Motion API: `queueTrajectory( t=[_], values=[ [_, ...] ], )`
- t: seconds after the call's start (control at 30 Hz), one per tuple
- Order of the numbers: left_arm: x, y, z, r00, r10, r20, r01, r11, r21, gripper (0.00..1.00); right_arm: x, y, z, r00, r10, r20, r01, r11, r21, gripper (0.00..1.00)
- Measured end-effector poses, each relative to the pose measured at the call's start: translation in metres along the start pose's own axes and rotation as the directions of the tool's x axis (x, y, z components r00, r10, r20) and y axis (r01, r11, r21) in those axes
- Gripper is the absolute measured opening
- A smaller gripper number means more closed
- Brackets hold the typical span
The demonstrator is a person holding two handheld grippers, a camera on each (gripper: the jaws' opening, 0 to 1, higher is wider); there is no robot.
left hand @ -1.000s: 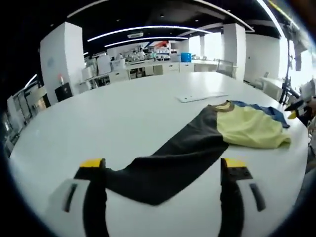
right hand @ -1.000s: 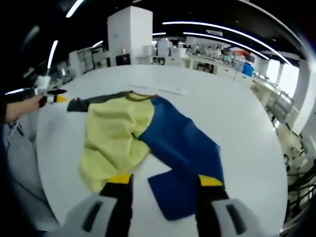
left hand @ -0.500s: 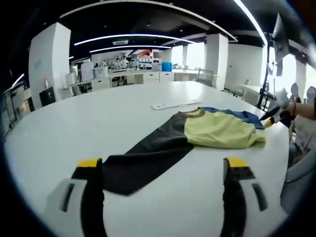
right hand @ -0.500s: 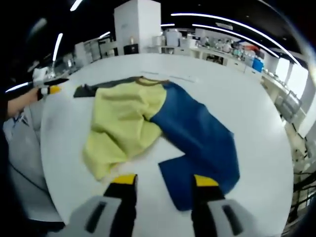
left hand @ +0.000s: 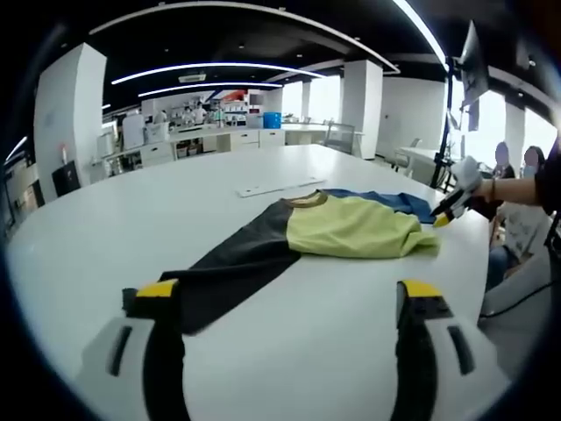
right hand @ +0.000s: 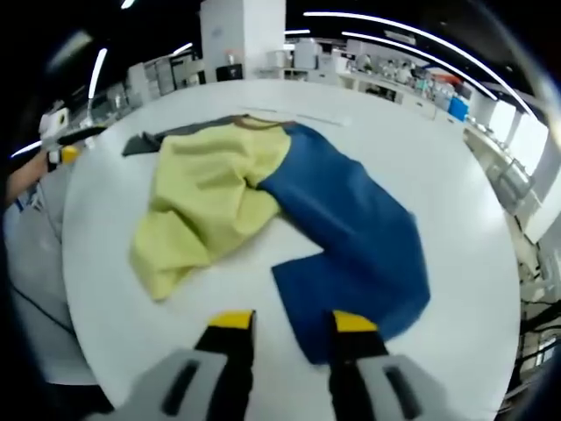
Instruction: Fold the garment on the visible template until the final outline fits inside the template.
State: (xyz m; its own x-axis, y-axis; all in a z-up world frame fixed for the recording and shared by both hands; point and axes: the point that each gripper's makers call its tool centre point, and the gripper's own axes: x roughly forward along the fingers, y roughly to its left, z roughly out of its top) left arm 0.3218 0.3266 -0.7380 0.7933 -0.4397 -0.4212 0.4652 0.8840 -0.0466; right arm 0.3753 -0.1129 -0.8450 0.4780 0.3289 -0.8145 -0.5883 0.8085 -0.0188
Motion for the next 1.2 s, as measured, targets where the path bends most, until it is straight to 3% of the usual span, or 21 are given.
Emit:
queueTrajectory(
  t=[0.4, 0.73, 0.87, 0.93, 1.07, 1.2],
  values=[
    [-0.006, -0.02, 0.009, 0.999, -0.039, 0.016, 0.039, 0.999, 0.006, 0.99, 0.001, -0.009, 0.001, 0.999, -0.043, 0.0, 0.043, 0.998, 0.041, 0.11],
    [-0.008, -0.024, 0.003, 0.999, -0.045, -0.004, 0.045, 0.999, 0.012, 0.99, 0.001, -0.021, -0.002, 0.994, -0.104, -0.015, 0.104, 0.994, 0.034, 0.0],
    [-0.008, -0.027, 0.003, 0.999, -0.049, -0.009, 0.049, 0.998, 0.029, 0.99, 0.003, -0.028, 0.001, 0.996, -0.093, -0.006, 0.093, 0.988, 0.12, 0.0],
    [-0.008, -0.027, 0.002, 0.999, -0.052, -0.017, 0.052, 0.998, 0.029, 0.99, -0.003, -0.03, 0.0, 0.992, -0.127, -0.009, 0.127, 0.978, 0.167, 0.0],
    [-0.01, -0.025, 0.001, 0.999, -0.046, -0.018, 0.047, 0.998, 0.031, 0.99, -0.018, -0.042, 0.017, 0.983, -0.16, 0.09, 0.125, 0.944, 0.306, 0.0],
    [-0.01, -0.025, 0.002, 0.999, -0.04, -0.016, 0.041, 0.999, 0.035, 0.99, -0.032, -0.064, 0.022, 0.971, -0.212, 0.108, 0.169, 0.935, 0.313, 0.0]
  ],
)
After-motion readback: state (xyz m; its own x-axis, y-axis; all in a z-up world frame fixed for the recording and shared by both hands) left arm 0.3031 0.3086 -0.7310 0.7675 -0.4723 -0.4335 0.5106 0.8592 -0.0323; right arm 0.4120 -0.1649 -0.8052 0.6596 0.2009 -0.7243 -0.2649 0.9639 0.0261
